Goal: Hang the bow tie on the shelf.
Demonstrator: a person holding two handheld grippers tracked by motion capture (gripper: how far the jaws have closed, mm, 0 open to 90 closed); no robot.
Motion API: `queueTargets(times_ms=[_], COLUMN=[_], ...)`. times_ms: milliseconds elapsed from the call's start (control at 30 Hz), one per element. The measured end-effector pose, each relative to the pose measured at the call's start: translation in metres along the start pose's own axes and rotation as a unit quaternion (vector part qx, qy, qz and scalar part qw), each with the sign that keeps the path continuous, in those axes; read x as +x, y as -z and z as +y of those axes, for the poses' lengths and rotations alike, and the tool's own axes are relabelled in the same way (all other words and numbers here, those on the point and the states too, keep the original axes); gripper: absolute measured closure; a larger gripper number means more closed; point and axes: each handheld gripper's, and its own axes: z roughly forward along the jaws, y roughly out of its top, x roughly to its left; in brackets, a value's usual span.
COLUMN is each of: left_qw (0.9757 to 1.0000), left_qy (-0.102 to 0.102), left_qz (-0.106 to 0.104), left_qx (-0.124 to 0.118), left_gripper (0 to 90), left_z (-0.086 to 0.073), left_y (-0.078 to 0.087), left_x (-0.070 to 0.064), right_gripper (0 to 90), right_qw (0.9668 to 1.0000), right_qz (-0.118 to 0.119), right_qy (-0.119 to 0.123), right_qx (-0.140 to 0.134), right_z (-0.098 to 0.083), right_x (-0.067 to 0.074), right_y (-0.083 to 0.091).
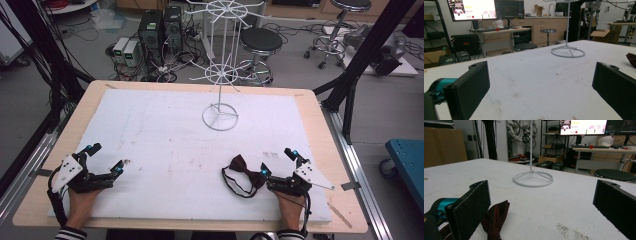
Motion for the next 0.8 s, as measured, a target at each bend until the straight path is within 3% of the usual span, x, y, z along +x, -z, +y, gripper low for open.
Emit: queueTargets(times_ms=[467,800], left_qw=[1.0000,1.0000], left_qy=[0.000,0.001], left_qz=[0.000,0.000], left_qx=[0.001,0.001], left_gripper=[1.7,1.7], left_z=[0.000,0.000], left_y=[0.000,0.000], left_x=[0.000,0.000], right_gripper=[0.6,0.6], right_qw=[0.9999,0.9996], right_qz=[0.010,0.017], right_qy=[-0.013,-0.014], right_qx=[-0.004,0.019], right_z=[0.000,0.011], right_x=[-0.003,-0.006], right_y=[0.000,0.002])
